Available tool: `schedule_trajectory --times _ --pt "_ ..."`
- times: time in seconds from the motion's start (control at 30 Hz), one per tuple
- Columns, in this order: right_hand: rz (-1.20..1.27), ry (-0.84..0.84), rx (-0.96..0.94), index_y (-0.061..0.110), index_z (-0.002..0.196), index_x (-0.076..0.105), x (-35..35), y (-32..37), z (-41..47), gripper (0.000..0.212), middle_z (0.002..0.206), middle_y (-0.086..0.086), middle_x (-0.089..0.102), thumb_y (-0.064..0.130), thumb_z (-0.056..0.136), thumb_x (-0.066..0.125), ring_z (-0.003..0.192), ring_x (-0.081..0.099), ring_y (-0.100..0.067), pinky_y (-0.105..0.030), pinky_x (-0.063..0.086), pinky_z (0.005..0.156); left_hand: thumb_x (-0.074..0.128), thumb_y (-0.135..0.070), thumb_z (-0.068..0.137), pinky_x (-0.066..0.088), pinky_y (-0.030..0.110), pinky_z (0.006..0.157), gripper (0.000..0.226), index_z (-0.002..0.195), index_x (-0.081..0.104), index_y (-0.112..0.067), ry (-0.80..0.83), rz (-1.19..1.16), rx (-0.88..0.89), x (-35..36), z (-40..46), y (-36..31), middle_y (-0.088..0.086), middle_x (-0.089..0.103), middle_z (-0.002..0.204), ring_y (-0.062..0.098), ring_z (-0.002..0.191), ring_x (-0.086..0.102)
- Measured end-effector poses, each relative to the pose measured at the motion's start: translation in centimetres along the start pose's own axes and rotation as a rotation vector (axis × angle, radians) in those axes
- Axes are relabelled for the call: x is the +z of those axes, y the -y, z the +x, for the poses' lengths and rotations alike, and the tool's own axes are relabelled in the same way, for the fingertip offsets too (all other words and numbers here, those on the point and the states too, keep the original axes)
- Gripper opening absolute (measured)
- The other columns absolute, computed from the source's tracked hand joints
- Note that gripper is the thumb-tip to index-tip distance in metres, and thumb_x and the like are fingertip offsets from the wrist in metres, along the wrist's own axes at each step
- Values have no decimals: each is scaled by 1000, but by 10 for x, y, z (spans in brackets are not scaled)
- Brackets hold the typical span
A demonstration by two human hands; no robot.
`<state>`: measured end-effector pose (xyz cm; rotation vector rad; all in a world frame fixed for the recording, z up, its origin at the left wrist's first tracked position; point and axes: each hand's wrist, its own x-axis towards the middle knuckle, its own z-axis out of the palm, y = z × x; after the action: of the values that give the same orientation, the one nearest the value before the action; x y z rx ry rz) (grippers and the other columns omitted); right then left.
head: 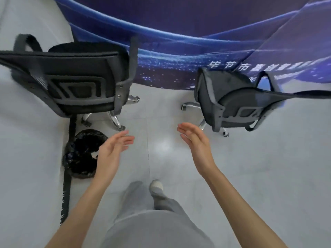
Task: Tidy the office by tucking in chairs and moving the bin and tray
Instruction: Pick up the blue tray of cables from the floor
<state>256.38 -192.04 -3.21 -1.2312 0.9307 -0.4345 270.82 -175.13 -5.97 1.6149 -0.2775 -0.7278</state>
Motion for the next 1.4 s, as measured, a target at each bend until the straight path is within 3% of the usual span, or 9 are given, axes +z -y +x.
schedule_trajectory --times 0.27,0.4,0.5,0.63,0.83,0.93,1.07,1.23,1.4 --pt "186 -499 -14 12 100 64 -75 -15 -61 27 109 -2 68 -1 93 41 105 64 -15 -32 46 97 36 0 96 51 13 72 32 98 61 -20 429 127 -17 83 12 -13 -12 74 82 3 76 67" --pt "305 -753 -17 9 104 63 -89 -32 -90 27 109 -4 69 -1 94 40 104 64 -14 -25 50 92 38 1 95 52 12 66 30 97 62 -16 628 201 -79 114 19 -9 -8 75 79 4 71 68" --pt "403 -934 1 6 106 62 -98 -48 -112 26 111 -6 68 1 95 39 102 65 -12 -20 51 90 39 2 95 52 20 70 32 93 64 -18 790 291 -119 141 17 -5 -5 75 79 10 72 68" --pt "511 -1110 51 7 106 62 -114 -68 -143 24 110 -6 68 3 96 40 104 65 -16 -27 52 91 40 1 95 52 17 68 31 93 64 -18 990 402 -133 197 7 -4 -5 75 78 8 71 68" --pt "713 -1305 92 6 109 60 -165 -100 -174 21 104 -8 70 8 96 44 97 67 -13 -19 54 82 40 -3 96 52 21 76 30 99 63 -23 1303 505 -25 334 -24 2 -9 74 87 8 78 67" --pt "797 -1329 100 4 109 60 -224 -116 -180 20 104 -12 70 7 95 45 95 68 -16 -19 55 79 40 -4 96 51 17 76 30 102 62 -23 1409 507 30 423 -49 10 -10 74 89 8 80 67" --pt "783 -1358 80 9 105 62 -345 -113 -186 20 106 -13 69 8 95 45 96 68 -18 -29 53 86 40 -5 97 50 20 75 29 103 62 -23 1467 519 69 536 -86 15 -9 74 91 9 81 67" --pt "655 -1381 -37 10 105 61 -510 -71 -189 21 109 -12 67 9 97 42 99 66 -19 -27 53 85 37 -1 97 50 13 70 32 100 61 -22 1433 561 84 642 -112 16 -15 73 82 3 73 66" --pt "597 -1433 -197 12 104 61 -656 -33 -200 21 105 -8 67 7 97 41 97 66 -17 -27 52 87 38 2 95 51 10 66 32 99 62 -19 1348 557 52 721 -118 28 -5 74 77 3 69 67"
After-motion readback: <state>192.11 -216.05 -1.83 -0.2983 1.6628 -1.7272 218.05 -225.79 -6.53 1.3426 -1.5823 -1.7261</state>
